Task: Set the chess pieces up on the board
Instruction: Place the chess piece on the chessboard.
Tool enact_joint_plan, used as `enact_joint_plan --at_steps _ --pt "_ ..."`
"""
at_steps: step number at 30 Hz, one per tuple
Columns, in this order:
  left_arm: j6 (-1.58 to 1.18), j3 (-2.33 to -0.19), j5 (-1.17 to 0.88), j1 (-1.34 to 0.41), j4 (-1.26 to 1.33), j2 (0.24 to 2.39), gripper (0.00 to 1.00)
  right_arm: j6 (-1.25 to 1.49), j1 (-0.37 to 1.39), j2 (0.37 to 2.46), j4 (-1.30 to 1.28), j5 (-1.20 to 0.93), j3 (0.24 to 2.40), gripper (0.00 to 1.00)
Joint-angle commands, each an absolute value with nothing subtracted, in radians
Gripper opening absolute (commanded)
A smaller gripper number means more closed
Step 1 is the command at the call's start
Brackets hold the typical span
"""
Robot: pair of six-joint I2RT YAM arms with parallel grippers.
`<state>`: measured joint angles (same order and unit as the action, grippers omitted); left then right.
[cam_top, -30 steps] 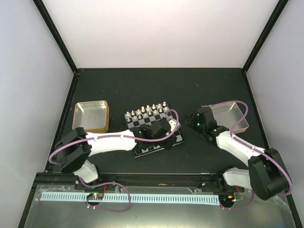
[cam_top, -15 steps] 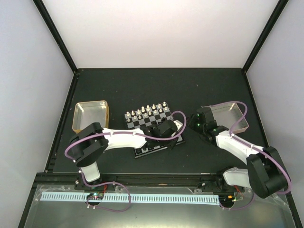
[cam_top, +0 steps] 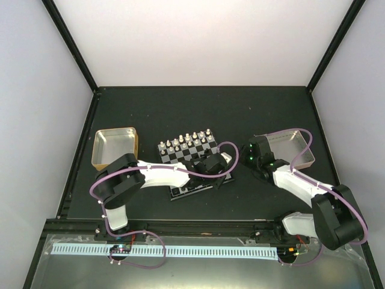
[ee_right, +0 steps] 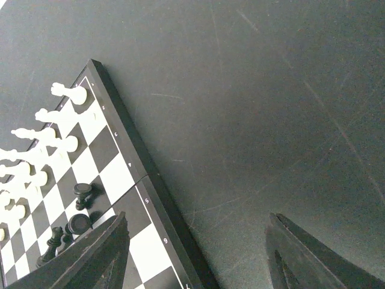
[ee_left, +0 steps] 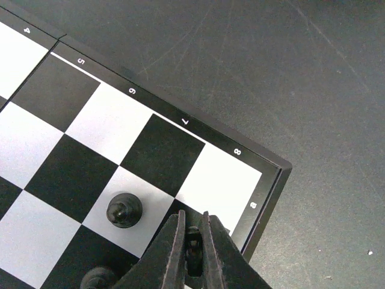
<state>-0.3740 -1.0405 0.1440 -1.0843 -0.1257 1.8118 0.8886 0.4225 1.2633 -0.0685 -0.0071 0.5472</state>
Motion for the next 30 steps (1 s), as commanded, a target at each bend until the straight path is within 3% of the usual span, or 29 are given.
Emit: enact_joint_plan --at_steps 1,8,15,30 --pt "-0.376 -1.072 0.154 -1.091 -0.127 1.825 0.09 0.882 0.413 1.275 -0.059 -0.017 0.548 0.62" --pt "-0.375 -1.079 0.149 -1.091 -0.134 1.806 0.18 0.879 0.411 1.281 -0.054 -0.034 0.551 0.62" --pt "-0.374 -1.093 0.145 -1.090 -0.153 1.769 0.22 0.865 0.412 1.276 -0.058 -0.045 0.555 0.62" --pt "-0.416 -1.020 0.156 -1.022 -0.195 1.500 0.36 0.711 0.415 1.260 -0.114 -0.152 0.608 0.62"
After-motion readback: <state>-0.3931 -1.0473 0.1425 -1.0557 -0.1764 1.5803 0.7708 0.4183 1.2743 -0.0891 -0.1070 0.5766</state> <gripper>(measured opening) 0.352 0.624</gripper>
